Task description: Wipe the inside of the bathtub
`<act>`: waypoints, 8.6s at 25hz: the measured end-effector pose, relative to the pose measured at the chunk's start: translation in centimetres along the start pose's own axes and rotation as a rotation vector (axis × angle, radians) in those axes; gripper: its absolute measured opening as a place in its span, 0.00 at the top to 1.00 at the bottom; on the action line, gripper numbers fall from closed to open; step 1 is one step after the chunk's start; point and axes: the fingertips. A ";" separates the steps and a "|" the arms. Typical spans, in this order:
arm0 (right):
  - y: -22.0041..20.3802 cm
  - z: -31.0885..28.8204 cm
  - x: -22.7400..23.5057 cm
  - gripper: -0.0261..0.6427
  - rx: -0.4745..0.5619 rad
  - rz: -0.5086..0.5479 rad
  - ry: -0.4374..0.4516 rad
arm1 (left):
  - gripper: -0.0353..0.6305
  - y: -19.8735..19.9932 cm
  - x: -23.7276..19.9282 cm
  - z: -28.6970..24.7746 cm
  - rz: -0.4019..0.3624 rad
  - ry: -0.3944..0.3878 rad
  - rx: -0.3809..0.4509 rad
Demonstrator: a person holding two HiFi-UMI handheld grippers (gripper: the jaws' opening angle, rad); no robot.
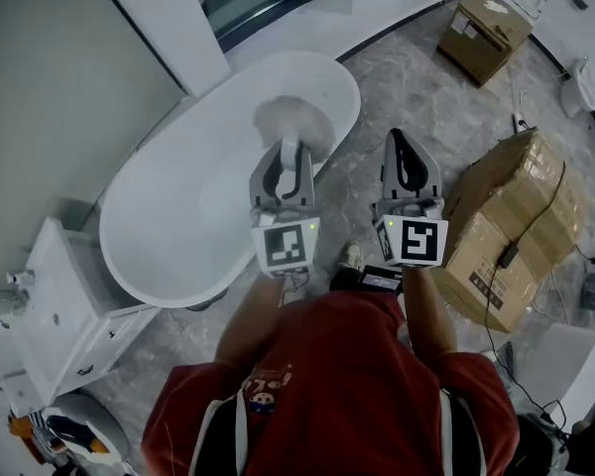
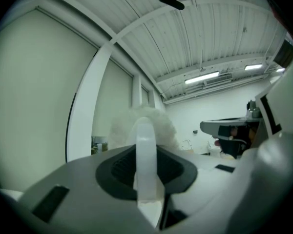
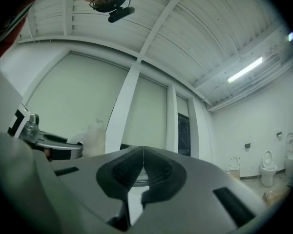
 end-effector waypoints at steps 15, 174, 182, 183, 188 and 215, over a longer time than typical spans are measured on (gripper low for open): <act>-3.9 -9.5 16.5 0.94 0.036 -0.019 0.038 | 0.81 0.8 9.0 -16.8 0.002 0.065 0.013; -67.9 -62.2 -5.2 0.94 -0.258 -0.162 1.106 | 0.81 -85.2 -14.8 -52.8 0.060 0.561 -0.850; -59.8 -63.7 -0.4 0.94 -0.159 -0.101 1.042 | 0.81 -70.6 -13.7 -58.7 -0.018 0.481 -0.623; -58.9 -63.9 0.3 0.94 -0.148 -0.093 1.031 | 0.81 -69.4 -13.2 -59.4 -0.032 0.457 -0.611; -56.1 -64.9 3.5 0.94 -0.105 -0.105 0.963 | 0.81 -66.3 -11.2 -61.9 -0.034 0.363 -0.607; -63.2 -65.3 2.6 0.94 -0.187 -0.132 1.023 | 0.81 -78.3 -8.2 -61.1 0.015 0.298 -0.769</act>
Point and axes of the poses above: the fingertips, and each gripper's own axes: z backward along the fingers, x to its right, y out of its top, and after that the axes turned 8 degrees about y, right-handed
